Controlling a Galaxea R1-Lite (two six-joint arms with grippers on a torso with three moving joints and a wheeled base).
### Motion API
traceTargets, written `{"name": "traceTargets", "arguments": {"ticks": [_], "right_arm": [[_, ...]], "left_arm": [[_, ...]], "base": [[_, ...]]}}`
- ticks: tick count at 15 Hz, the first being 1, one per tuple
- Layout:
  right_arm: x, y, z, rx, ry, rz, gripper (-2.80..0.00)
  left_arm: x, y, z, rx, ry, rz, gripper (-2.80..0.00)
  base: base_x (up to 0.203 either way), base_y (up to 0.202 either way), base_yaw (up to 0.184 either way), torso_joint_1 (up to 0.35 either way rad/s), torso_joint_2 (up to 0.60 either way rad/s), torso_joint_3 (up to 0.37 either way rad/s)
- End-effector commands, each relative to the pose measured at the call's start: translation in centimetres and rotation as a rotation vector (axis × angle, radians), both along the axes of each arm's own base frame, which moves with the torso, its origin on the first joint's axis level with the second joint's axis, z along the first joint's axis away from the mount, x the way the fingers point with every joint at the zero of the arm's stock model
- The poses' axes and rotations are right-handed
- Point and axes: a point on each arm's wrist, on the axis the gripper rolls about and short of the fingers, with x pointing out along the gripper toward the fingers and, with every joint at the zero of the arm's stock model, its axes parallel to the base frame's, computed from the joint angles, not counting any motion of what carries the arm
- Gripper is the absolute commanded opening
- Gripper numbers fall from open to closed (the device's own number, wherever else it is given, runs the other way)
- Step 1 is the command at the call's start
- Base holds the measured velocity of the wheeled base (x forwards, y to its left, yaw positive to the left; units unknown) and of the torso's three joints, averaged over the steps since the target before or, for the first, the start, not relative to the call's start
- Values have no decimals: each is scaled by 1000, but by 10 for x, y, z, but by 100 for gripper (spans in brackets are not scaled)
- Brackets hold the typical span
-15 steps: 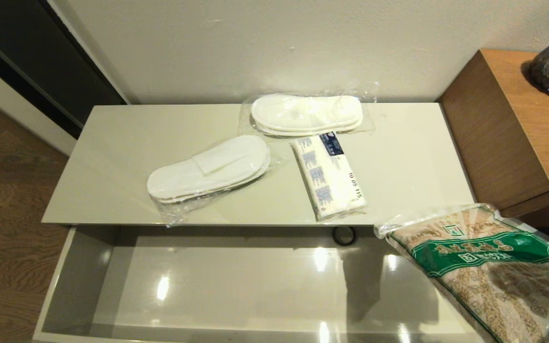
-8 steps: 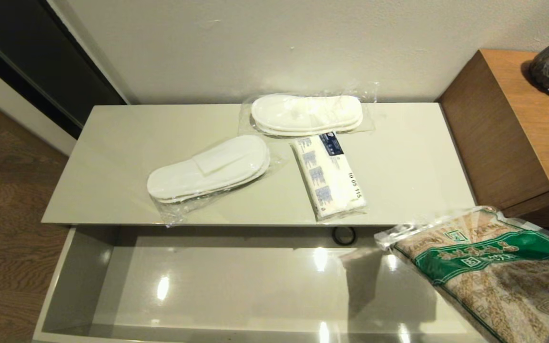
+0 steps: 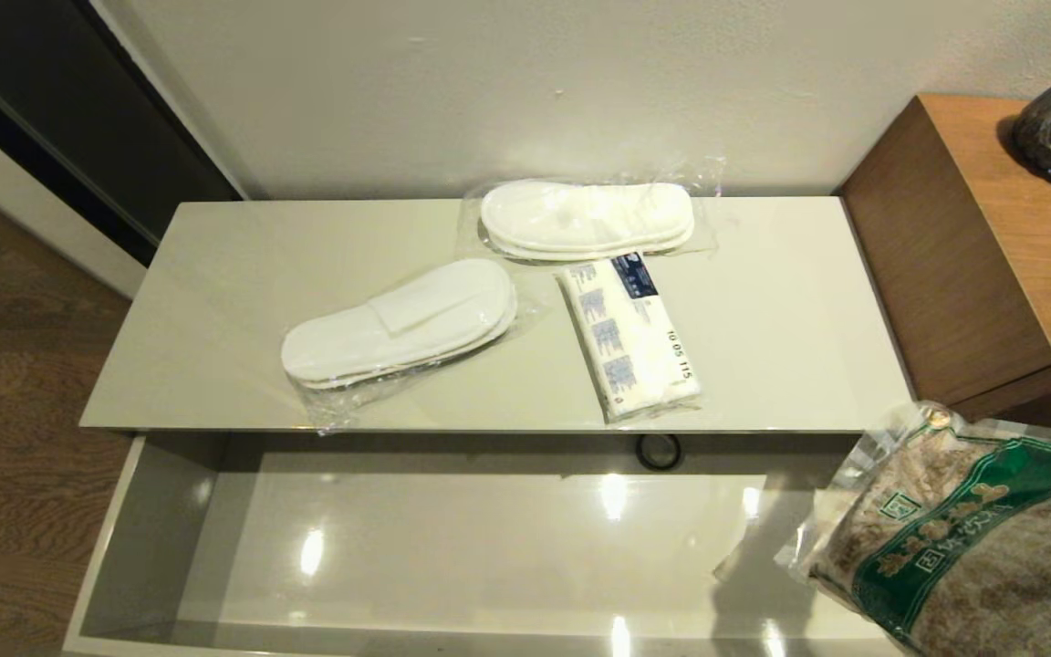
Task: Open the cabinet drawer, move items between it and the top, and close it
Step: Put the solid drinks in the drawer
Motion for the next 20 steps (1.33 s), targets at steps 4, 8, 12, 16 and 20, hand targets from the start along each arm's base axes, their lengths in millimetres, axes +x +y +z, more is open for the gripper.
{"name": "traceTargets", "arguments": {"ticks": [4,8,12,16,20], "right_arm": [[-9,-1,-1,49,39,56,-280],[-23,-4,2,43,38,84,-280],[-25,-5,-1,28,43,94,-280],[-10,-1,-8,22,61,92,-280],[23,8,-24,18,87,84,-280]], "left_arm": [[0,0,0,1,0,-1,-280],[0,0,0,0,0,0,-280],[0,0,0,2,0,0,-280],[0,0,0,2,0,0,-280],[0,0,0,3,1,0,-280]], "base": [[0,0,0,0,0,0],[0,0,0,0,0,0],[0,0,0,0,0,0],[0,0,0,0,0,0],[0,0,0,0,0,0]]}}
